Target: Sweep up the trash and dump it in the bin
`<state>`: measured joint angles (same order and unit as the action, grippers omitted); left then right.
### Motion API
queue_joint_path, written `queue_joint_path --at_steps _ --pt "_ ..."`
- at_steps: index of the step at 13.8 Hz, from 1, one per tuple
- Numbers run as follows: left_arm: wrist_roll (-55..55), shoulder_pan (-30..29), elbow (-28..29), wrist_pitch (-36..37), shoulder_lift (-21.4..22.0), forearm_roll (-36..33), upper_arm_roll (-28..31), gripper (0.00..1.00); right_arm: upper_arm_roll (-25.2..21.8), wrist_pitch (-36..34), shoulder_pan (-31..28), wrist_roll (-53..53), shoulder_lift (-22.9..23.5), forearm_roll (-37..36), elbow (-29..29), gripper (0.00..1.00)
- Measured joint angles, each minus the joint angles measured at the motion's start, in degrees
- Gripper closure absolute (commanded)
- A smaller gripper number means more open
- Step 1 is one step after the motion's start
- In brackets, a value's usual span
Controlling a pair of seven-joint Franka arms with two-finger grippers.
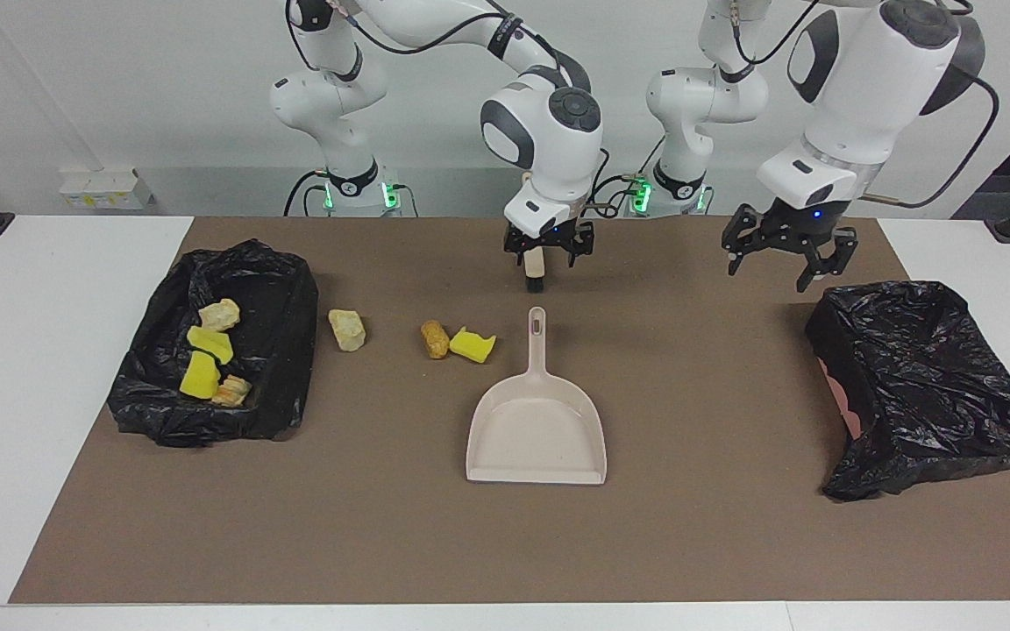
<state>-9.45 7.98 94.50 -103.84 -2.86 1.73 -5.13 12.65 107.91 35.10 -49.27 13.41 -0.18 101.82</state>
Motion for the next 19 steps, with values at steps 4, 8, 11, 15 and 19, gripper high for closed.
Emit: queue_joint_path --at_steps 4,8,11,15,19 --pt "8.08 0.03 0.85 -5.78 -4.15 -0.01 -5.35 0.0 0.1 5.05 4.68 -5.44 -6.79 3.2 10.95 0.0" --pt "17.16 0.12 1.05 -9.46 -8.68 -2.25 -11.21 0.0 0.11 11.75 8.88 -5.77 -12.47 6.22 22.91 0.0" --pt "29.6 0.99 1.41 -14.4 -13.1 -7.58 -17.38 0.0 0.09 15.19 9.97 -6.32 -12.86 6.38 27.23 0.0" --pt "36.13 3.23 3.49 -21.11 -17.09 -9.19 -18.94 0.0 0.09 16.01 11.38 -6.32 -12.83 10.29 28.82 0.17" --pt "41.1 3.87 7.45 -28.31 -19.29 -9.24 -20.03 0.0 0.08 16.0 11.64 -6.32 -12.96 12.32 29.92 0.44"
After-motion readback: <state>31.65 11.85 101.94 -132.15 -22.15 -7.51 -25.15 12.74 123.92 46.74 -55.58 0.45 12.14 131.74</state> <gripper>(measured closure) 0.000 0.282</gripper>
